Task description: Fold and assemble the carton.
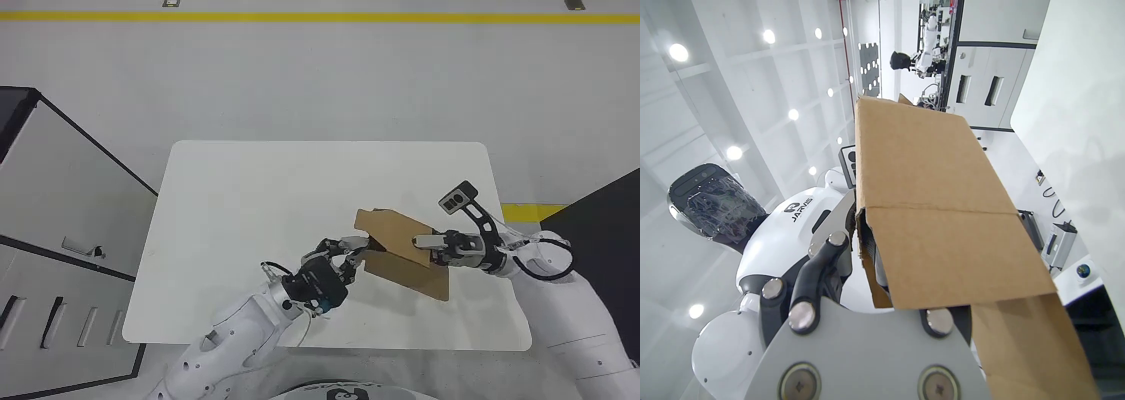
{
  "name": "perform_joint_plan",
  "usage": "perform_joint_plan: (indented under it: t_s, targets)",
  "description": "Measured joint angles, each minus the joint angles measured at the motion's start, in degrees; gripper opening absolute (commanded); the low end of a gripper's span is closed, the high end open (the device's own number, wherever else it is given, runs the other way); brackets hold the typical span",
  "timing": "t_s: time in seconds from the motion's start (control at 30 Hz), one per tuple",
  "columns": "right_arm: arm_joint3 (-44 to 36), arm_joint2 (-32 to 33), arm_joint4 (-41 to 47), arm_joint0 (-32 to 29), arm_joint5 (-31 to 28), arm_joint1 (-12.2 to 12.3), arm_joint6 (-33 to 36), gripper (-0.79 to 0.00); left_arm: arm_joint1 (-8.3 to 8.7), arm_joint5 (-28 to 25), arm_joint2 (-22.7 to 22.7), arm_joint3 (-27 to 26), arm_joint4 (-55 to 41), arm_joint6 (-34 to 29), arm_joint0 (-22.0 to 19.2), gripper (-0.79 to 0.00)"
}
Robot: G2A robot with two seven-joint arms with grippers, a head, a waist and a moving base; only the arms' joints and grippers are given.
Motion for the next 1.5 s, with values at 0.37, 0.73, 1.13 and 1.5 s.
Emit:
perform_joint_plan:
  t_s: [0.37,0.73,1.13,1.5]
  targets:
    - [1.5,-0.2,1.6,0.3,0.4,-0.4,0.9,-0.785,0.21,0.2,-1.2,0.6,-0.6,0.3,0.0,-0.785]
    - [2.2,-0.4,1.8,0.9,0.7,-0.8,0.9,-0.785,0.29,-1.0,-0.7,0.9,-0.4,1.2,-0.6,-0.785]
    - [3.7,-1.9,2.3,2.0,1.6,-1.4,1.8,-0.785,0.16,-2.0,2.1,1.1,3.7,0.7,-2.3,-0.785]
    - [4.5,-2.6,2.6,2.1,2.4,-1.7,2.4,-0.785,-0.03,-1.1,3.4,1.7,4.3,0.0,-3.2,-0.785]
